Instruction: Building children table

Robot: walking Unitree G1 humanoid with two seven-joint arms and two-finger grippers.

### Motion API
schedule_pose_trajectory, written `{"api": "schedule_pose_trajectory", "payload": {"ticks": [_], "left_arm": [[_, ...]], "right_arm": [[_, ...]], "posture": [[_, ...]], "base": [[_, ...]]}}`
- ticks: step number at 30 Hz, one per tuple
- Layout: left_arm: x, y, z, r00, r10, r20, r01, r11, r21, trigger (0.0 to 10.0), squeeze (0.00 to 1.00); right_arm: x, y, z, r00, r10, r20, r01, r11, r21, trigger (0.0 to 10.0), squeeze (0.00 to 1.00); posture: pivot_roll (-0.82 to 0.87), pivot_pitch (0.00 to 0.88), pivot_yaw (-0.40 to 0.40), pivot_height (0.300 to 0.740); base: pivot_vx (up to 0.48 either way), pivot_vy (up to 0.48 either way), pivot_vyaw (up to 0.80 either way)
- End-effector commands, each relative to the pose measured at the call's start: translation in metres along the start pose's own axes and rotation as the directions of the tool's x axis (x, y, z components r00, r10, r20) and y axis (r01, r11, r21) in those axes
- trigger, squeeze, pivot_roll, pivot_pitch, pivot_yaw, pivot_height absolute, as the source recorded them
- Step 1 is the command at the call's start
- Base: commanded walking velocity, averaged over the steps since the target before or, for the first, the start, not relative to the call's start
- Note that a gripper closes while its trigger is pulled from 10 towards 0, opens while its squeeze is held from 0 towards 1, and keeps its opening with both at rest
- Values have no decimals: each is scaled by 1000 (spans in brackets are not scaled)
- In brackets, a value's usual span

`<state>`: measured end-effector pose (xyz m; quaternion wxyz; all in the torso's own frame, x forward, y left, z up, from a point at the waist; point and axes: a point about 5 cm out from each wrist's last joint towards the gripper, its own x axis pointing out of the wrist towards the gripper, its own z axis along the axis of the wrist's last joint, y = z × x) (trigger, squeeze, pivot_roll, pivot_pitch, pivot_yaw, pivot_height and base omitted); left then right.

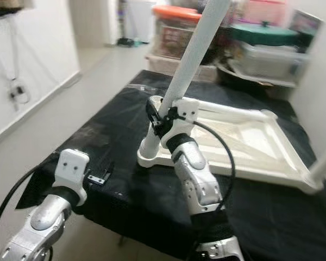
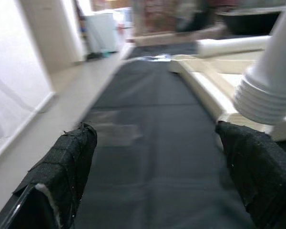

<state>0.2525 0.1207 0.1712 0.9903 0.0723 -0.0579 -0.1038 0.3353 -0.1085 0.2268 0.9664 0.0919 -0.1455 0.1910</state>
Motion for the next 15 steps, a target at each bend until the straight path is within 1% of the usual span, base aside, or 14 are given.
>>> {"api": "schedule_pose_trajectory", "payload": {"ticks": [1,6,8,9,12,15], "left_arm": [[2,-1,2,1000,18,12,-18,1000,-8,10000,0],[4,1,3,999,36,14,-36,999,-17,10000,0],[5,5,5,997,74,18,-73,996,-57,10000,0],[5,5,5,997,74,18,-73,996,-57,10000,0],[8,16,9,990,137,30,-134,988,-70,10000,0],[9,22,10,986,165,34,-162,984,-77,10000,0]], "right_arm": [[3,-4,5,999,-23,32,24,999,-28,10000,0],[4,-6,5,999,-40,34,40,999,-22,10000,0],[5,-9,5,998,-60,32,61,998,-35,10000,0],[5,-9,5,998,-60,32,61,998,-35,10000,0],[6,-9,3,997,-69,27,70,997,-43,10000,0],[6,-8,0,997,-69,19,70,996,-49,10000,0]], "posture": [[199,0,-90,740],[199,0,-90,740],[195,0,-94,740],[195,0,-94,740],[194,0,-99,740],[194,0,-100,740]], "base": [[0,0,800],[0,0,800],[0,0,800],[0,0,800],[0,0,779],[0,0,635]]}}
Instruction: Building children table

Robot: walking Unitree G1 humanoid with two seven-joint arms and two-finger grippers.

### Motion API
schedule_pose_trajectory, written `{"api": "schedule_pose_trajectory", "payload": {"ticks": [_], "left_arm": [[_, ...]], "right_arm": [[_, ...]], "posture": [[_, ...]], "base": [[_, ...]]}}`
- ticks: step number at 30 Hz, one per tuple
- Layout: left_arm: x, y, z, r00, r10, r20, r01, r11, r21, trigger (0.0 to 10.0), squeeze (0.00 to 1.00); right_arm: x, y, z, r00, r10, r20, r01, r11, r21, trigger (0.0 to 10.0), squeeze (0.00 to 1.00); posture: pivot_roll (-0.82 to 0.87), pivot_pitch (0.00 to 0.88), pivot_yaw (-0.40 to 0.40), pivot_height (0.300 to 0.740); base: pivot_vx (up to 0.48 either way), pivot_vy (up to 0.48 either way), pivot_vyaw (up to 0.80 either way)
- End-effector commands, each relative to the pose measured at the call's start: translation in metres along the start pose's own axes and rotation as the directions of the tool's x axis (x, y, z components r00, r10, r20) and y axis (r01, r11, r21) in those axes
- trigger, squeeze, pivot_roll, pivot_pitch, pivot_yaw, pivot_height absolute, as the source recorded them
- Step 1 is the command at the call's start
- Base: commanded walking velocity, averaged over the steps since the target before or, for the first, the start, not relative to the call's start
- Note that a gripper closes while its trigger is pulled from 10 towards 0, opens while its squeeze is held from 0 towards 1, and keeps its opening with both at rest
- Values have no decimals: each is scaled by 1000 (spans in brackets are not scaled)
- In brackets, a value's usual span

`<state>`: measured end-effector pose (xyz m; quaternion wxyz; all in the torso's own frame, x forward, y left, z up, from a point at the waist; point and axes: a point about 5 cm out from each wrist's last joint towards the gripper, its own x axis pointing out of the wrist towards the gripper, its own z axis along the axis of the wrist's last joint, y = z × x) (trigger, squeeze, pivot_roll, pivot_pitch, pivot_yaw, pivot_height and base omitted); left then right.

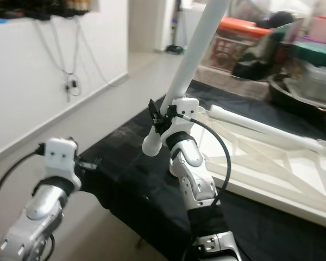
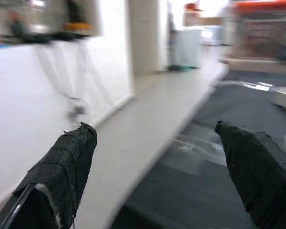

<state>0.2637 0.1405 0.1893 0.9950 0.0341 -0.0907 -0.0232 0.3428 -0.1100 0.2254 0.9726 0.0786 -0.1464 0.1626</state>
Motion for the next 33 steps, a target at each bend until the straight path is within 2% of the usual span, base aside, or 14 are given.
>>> {"api": "schedule_pose_trajectory", "payload": {"ticks": [1,3,7,10,13,14,15,18,19,27,33], "left_arm": [[0,1,-4,1000,10,-17,-11,1000,-4,10000,0],[1,7,-3,999,40,-12,-39,999,9,10000,0],[2,9,-3,999,43,-10,-43,999,9,10000,0],[5,14,-1,998,65,-2,-65,998,20,10000,0],[5,14,-1,998,65,-2,-65,998,20,10000,0],[6,15,-1,998,68,-4,-68,998,10,10000,0],[6,15,-1,997,74,-6,-74,997,-2,10000,0],[7,16,-1,997,82,-8,-82,996,-20,10000,0],[7,17,-1,996,90,-13,-90,996,-24,10000,0],[6,16,-1,996,87,-18,-88,996,-34,10000,0],[1,5,0,1000,24,-16,-25,998,-52,10000,0]], "right_arm": [[0,-4,1,1000,-20,9,20,1000,-5,10000,0],[0,-4,-3,999,-31,-17,32,999,6,10000,0],[0,-4,-5,999,-43,-28,43,999,13,10000,0],[5,-7,-10,987,-133,-87,132,991,-9,10000,0],[5,-7,-10,987,-133,-87,132,991,-9,10000,0],[8,-11,-8,974,-210,-86,206,977,-50,10000,0],[11,-13,-3,974,-217,-64,217,976,-3,10000,0],[16,-16,3,985,-167,-43,167,986,-4,10000,0],[15,-19,7,989,-150,-13,150,989,-15,10000,0],[11,-20,13,996,-80,33,80,996,-27,10000,0],[20,-24,22,997,-53,51,54,999,-9,10000,0]], "posture": [[194,0,-102,740],[195,0,-104,740],[194,0,-101,740],[192,0,-102,740],[192,0,-102,740],[191,0,-101,740],[192,0,-101,740],[195,0,-103,740],[195,0,-103,740],[193,0,-103,740],[194,5,-104,740]], "base": [[274,0,0],[304,0,0],[336,0,0],[355,0,0],[356,0,0],[360,0,0],[0,0,0],[0,0,0],[0,0,0],[0,0,0],[0,0,0]]}}
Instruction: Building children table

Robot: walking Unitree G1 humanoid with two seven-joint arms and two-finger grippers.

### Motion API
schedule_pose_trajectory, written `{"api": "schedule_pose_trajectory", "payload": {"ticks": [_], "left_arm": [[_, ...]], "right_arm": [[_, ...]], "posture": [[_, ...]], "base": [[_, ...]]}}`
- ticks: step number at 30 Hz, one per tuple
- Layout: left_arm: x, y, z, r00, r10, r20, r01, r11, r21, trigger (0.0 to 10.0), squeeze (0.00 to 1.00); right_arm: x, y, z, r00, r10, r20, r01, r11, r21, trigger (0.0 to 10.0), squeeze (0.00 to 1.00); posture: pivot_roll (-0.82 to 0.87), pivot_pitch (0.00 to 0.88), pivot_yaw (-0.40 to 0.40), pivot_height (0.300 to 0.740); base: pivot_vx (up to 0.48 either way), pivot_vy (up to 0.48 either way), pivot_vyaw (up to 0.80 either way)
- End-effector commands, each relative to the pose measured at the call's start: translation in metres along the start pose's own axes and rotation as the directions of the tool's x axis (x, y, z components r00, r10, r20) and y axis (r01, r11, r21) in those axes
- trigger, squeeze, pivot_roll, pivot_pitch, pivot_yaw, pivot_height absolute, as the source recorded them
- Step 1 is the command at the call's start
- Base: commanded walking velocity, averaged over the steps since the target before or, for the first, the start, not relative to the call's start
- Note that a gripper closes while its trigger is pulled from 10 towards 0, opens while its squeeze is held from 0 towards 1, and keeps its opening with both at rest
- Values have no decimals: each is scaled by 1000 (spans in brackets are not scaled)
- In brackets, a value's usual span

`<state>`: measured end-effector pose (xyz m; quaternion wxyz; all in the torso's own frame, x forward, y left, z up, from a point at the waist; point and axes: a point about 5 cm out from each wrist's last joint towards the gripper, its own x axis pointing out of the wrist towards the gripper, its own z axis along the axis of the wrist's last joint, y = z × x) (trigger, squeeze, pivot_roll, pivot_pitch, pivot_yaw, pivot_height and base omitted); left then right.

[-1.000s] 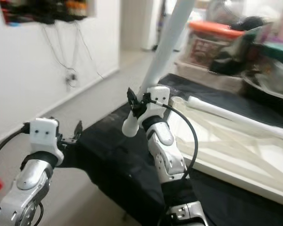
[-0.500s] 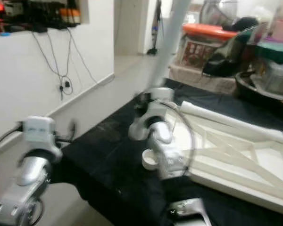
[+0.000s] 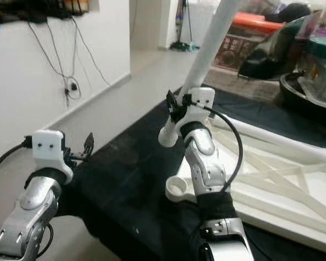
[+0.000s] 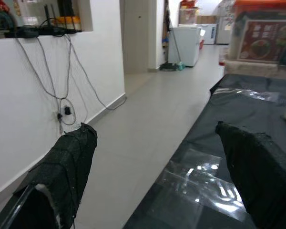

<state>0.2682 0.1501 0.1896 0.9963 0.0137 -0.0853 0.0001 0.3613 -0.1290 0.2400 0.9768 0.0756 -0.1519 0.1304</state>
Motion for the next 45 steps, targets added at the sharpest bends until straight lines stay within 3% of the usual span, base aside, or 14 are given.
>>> {"api": "schedule_pose_trajectory", "payload": {"ticks": [1,11,13,16,18,19,23,24,25,26,29,34,39,45], "left_arm": [[-6,-7,0,999,-43,-12,42,999,-25,10000,0],[-36,-28,-18,974,-202,-103,197,979,-55,10000,0],[-50,-36,-24,954,-264,-140,258,964,-60,10000,0],[-55,-38,-26,945,-287,-154,279,958,-69,10000,0],[-70,-46,-27,912,-371,-174,359,928,-95,10000,0],[-70,-46,-27,912,-371,-174,359,928,-95,10000,0],[-86,-50,-22,884,-432,-178,411,900,-146,10000,0],[-86,-50,-22,884,-432,-178,411,900,-146,10000,0],[-91,-50,-21,879,-439,-185,416,897,-151,10000,0],[-91,-50,-21,879,-439,-185,416,897,-151,10000,0],[-97,-51,-20,876,-443,-192,417,895,-159,10000,0],[-103,-51,-20,866,-455,-207,427,889,-165,10000,0],[-105,-51,-19,864,-458,-211,429,887,-169,10000,0],[-108,-51,-17,858,-464,-221,436,884,-168,10000,0]], "right_arm": [[7,-5,11,999,6,37,-6,1000,10,10000,0],[20,-12,16,994,107,28,-108,994,25,10000,0],[22,-10,9,976,214,-23,-213,975,59,10000,0],[22,-10,7,966,254,-40,-251,965,76,10000,0],[20,-12,5,907,418,-60,-402,899,175,10000,0],[20,-12,5,907,418,-60,-402,899,175,10000,0],[15,-20,9,790,612,-44,-581,769,266,10000,0],[15,-20,9,790,612,-44,-581,769,266,10000,0],[10,-26,13,728,685,-26,-648,699,303,10000,0],[10,-26,13,728,685,-26,-648,699,303,10000,0],[3,-29,18,628,778,16,-739,590,325,10000,0],[-3,-35,21,545,838,26,-803,513,303,10000,0],[-3,-38,22,530,848,26,-815,500,292,10000,0],[-8,-37,16,464,886,1,-853,447,270,10000,0]], "posture": [[194,9,-104,740],[199,62,-104,740],[203,90,-100,740],[204,93,-99,740],[213,116,-96,740],[213,116,-96,740],[227,140,-90,740],[227,140,-90,740],[231,150,-85,740],[231,150,-85,740],[232,157,-84,740],[240,167,-78,740],[240,167,-79,740],[244,183,-70,740]], "base": [[0,0,-800],[0,0,-640],[0,0,0],[0,0,0],[0,0,0],[0,0,0],[0,0,0],[0,0,0],[0,0,0],[0,0,0],[0,0,0],[0,0,0],[0,0,0],[0,0,0]]}}
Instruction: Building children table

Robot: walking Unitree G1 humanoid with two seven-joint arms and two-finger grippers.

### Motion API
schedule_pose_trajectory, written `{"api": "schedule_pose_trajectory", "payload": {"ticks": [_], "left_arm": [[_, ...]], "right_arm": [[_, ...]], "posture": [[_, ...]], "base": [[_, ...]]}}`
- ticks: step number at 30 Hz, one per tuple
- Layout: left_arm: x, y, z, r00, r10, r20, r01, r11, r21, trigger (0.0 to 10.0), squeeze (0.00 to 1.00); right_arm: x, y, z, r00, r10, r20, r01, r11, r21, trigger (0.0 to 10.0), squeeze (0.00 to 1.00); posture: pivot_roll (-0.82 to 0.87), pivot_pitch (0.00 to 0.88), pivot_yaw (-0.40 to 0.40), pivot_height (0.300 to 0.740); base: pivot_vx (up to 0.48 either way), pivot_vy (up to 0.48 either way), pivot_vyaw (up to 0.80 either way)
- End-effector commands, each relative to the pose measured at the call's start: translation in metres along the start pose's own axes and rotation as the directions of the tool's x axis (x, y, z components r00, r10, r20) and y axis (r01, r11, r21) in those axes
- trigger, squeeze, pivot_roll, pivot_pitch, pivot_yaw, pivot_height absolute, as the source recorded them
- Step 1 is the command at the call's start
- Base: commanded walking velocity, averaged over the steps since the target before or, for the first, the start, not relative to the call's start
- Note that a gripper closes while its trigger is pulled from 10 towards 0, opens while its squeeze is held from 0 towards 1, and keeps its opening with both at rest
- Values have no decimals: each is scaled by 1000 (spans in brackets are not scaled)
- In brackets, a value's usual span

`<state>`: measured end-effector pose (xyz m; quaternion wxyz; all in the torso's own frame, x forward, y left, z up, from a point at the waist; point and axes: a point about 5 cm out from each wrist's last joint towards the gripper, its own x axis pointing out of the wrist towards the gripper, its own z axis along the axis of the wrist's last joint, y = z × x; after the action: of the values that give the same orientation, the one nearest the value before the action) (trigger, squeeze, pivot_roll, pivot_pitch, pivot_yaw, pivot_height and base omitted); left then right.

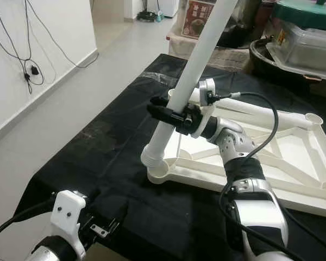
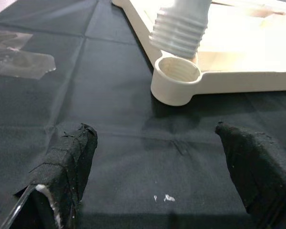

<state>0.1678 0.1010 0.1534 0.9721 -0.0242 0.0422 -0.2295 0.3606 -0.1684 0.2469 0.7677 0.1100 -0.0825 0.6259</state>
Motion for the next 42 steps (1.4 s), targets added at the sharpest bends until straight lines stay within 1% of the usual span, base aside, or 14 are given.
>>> {"api": "schedule_pose_trajectory", "payload": {"ticks": [1,2,3,4,6,8,13,20,25,31,35,37,39,42], "left_arm": [[-3,-3,0,1000,-14,-15,14,1000,0,10000,0],[-3,-3,0,1000,-14,-15,14,1000,0,10000,0],[-3,-3,1,1000,-15,-17,15,1000,4,10000,0],[-3,-3,1,1000,-15,-17,15,1000,4,10000,0],[-5,-3,1,1000,-11,-20,11,1000,6,10000,0],[-6,-3,2,1000,-10,-21,10,1000,6,10000,0],[-7,-3,2,1000,-6,-28,6,1000,8,10000,0],[-8,-2,3,999,-5,-36,5,1000,11,10000,0],[-9,-2,2,999,-5,-42,6,1000,12,10000,0],[-8,-2,3,999,-4,-45,5,1000,14,10000,0],[-8,-2,3,999,-4,-46,5,1000,15,10000,0],[-8,-2,3,999,-4,-47,5,1000,15,10000,0],[-8,-2,3,999,-4,-47,5,1000,15,10000,0],[-7,-2,3,999,-4,-45,5,1000,15,10000,0]], "right_arm": [[0,2,1,999,36,-30,-37,999,-29,10000,0],[0,2,1,999,36,-30,-37,999,-29,10000,0],[2,4,-1,996,76,-51,-77,997,-25,10000,0],[2,4,-1,996,76,-51,-77,997,-25,10000,0],[5,5,-5,990,114,-77,-117,993,-28,10000,0],[6,6,-6,989,123,-85,-126,992,-30,10000,0],[8,4,-10,986,126,-106,-131,991,-41,10000,0],[11,0,-11,986,88,-141,-103,989,-104,10000,0],[12,0,-11,977,103,-187,-128,983,-128,10000,0],[13,5,-17,945,175,-275,-218,967,-135,10000,0],[14,7,-20,933,192,-304,-243,960,-140,10000,0],[21,10,-23,914,221,-340,-284,947,-148,10000,0],[21,10,-23,914,221,-340,-284,947,-148,10000,0],[29,12,-25,900,248,-359,-319,935,-153,10000,0]], "posture": [[244,183,-70,740],[244,183,-70,740],[250,191,-72,740],[250,191,-72,740],[255,201,-72,740],[256,203,-73,740],[262,213,-70,740],[267,223,-64,740],[266,224,-62,740],[262,226,-65,740],[261,227,-66,740],[257,225,-66,740],[257,225,-66,740],[255,225,-69,740]], "base": [[0,0,0],[0,0,0],[0,0,0],[0,0,0],[0,0,0],[0,0,0],[0,0,0],[0,0,0],[0,0,0],[0,0,0],[0,0,0],[0,0,0],[0,0,0],[0,0,0]]}}
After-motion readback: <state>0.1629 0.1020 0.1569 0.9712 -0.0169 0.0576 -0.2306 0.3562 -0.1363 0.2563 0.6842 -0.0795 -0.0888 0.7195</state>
